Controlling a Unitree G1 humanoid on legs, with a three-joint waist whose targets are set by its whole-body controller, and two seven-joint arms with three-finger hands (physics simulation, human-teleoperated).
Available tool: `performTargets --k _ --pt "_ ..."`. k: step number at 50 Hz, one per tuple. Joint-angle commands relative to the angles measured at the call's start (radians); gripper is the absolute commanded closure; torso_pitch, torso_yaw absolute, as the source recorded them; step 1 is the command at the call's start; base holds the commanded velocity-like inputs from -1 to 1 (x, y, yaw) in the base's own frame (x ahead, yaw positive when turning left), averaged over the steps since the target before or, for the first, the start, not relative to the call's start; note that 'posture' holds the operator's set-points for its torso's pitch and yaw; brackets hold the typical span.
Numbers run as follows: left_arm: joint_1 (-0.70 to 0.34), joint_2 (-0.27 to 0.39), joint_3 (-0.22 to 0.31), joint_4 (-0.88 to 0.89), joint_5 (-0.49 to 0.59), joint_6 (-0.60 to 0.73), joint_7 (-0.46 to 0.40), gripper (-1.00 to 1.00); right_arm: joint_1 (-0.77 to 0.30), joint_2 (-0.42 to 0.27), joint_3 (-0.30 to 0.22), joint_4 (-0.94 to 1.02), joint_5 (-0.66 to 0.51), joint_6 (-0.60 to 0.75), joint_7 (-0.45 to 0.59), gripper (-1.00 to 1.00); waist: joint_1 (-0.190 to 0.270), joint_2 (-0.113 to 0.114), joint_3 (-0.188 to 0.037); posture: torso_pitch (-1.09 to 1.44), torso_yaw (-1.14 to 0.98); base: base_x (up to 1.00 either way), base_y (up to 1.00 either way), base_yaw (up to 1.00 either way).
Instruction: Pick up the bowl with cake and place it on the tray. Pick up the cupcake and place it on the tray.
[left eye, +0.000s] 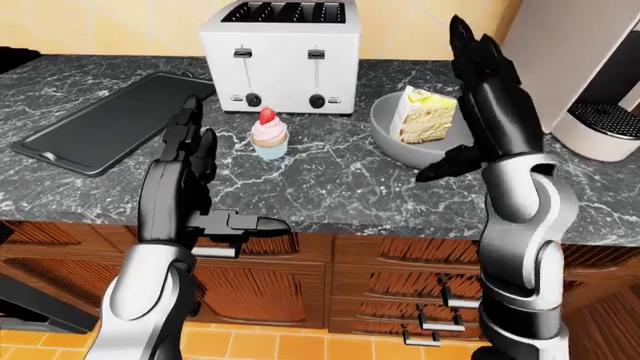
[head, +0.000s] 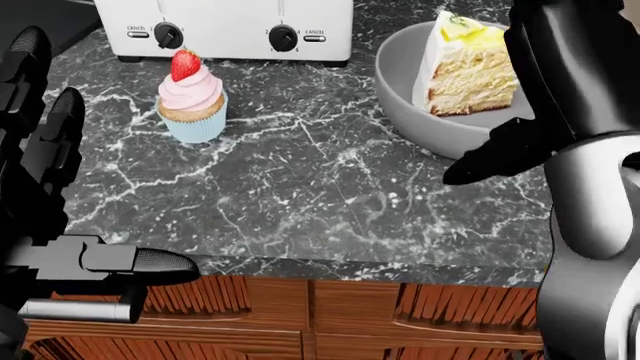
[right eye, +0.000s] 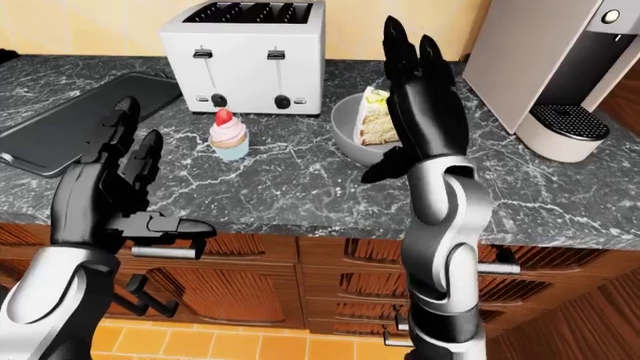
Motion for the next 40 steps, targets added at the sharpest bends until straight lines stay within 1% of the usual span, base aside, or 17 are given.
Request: performTargets --k 1,5,9,13,20,24,32,34,40 --pt "-0.019 0.005 0.002 -0.023 0.001 -0.031 0.001 -1.00 -0.031 -0.016 -0.016 -0.007 -0.005 -0.004 -0.045 -1.00 -0.001 0.002 -0.020 0.00 0.00 0.00 0.00 0.00" --pt "-0.024 0.006 0.001 -0.022 0.001 -0.028 0.002 -1.00 -0.015 -0.018 -0.011 0.042 0.000 -0.010 -0.065 -1.00 0.002 0.001 -0.022 0.00 0.00 0.00 0.00 0.00" --pt "-0.029 0.008 0.001 -0.010 0.003 -0.037 0.000 -1.00 -0.017 -0.028 -0.021 0.106 0.014 -0.016 -0.105 -1.00 0.002 0.001 -0.024 0.00 0.00 0.00 0.00 0.00" --pt "-0.034 0.009 -0.003 0.000 0.006 -0.043 0.000 -1.00 -0.022 -0.028 -0.022 0.136 0.025 -0.005 -0.123 -1.00 0.003 0.001 -0.026 0.00 0.00 0.00 0.00 0.00" --pt "-0.027 0.005 -0.004 -0.010 0.007 -0.040 -0.001 -1.00 -0.009 -0.033 -0.020 0.175 0.038 0.002 -0.155 -1.00 0.002 0.001 -0.027 0.00 0.00 0.00 0.00 0.00" --pt "-0.022 0.002 -0.003 -0.009 0.005 -0.044 -0.002 -1.00 -0.006 -0.032 -0.019 0.173 0.038 0.009 -0.155 -1.00 0.002 -0.001 -0.027 0.00 0.00 0.00 0.00 0.00" --pt "-0.015 0.002 -0.002 0.006 0.005 -0.064 -0.004 -1.00 0.015 -0.032 -0.016 0.228 0.044 -0.016 -0.200 -1.00 0.002 -0.002 -0.025 0.00 0.00 0.00 0.00 0.00" --pt "-0.016 0.002 -0.003 0.006 0.005 -0.064 -0.003 -1.00 0.016 -0.031 -0.014 0.225 0.041 -0.011 -0.195 -1.00 0.002 -0.002 -0.025 0.00 0.00 0.00 0.00 0.00" --pt "-0.011 0.000 -0.004 0.003 0.007 -0.065 -0.003 -1.00 0.026 -0.032 -0.016 0.250 0.046 -0.026 -0.210 -0.79 0.001 -0.002 -0.023 0.00 0.00 0.00 0.00 0.00"
